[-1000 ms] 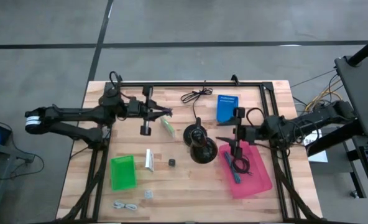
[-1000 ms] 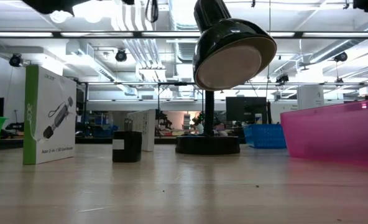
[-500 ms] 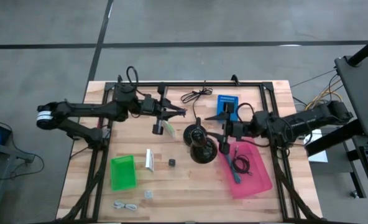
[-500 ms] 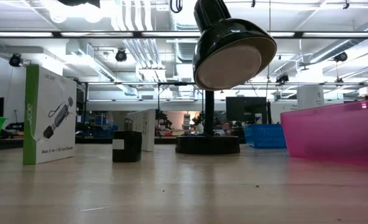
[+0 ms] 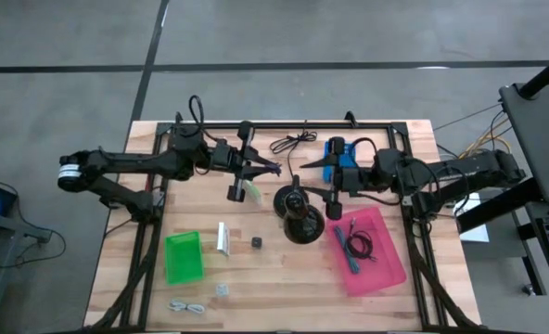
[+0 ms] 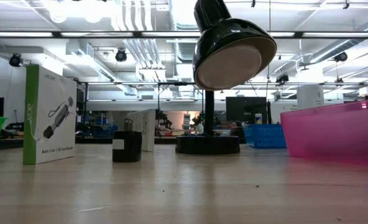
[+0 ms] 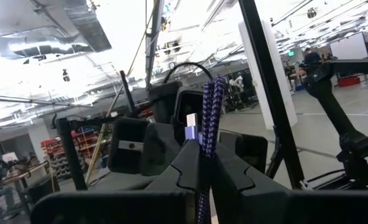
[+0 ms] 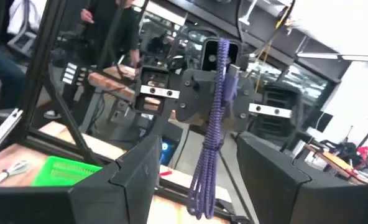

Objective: Pick and place items into bin
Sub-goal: Put the purple charger cable into the red bin

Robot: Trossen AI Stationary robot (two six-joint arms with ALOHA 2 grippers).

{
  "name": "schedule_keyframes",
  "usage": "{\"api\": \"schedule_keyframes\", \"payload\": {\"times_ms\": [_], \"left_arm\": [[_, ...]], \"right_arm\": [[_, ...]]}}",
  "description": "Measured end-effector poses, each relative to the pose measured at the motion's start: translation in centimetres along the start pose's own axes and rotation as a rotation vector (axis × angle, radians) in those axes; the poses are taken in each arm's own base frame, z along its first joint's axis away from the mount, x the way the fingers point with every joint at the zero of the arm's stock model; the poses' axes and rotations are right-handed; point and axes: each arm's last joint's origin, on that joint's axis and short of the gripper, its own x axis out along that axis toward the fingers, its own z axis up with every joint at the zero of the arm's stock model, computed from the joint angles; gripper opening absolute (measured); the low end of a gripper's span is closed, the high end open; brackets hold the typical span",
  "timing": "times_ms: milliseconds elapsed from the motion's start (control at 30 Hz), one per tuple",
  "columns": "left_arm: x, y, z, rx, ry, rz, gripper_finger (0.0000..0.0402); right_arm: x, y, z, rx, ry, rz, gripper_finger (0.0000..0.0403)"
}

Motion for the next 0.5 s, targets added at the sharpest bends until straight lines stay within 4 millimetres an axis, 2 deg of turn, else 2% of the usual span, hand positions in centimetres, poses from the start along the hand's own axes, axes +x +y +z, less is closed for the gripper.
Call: {"api": "schedule_keyframes", "payload": {"times_ms": [233,500], "left_arm": [[0.5,0.1,-0.3,-0.002,0.005,-0.003,0.0004],[0.4,0.1,-0.1,0.027,0.002,-0.003,0.0008]], "right_arm": [[2.5,-0.1,-0.5,-0.015,0.079,0.015,0.0203],[5.1,-1.2,-0.5,-0.022,0.201,-0.041,0.0203]]}}
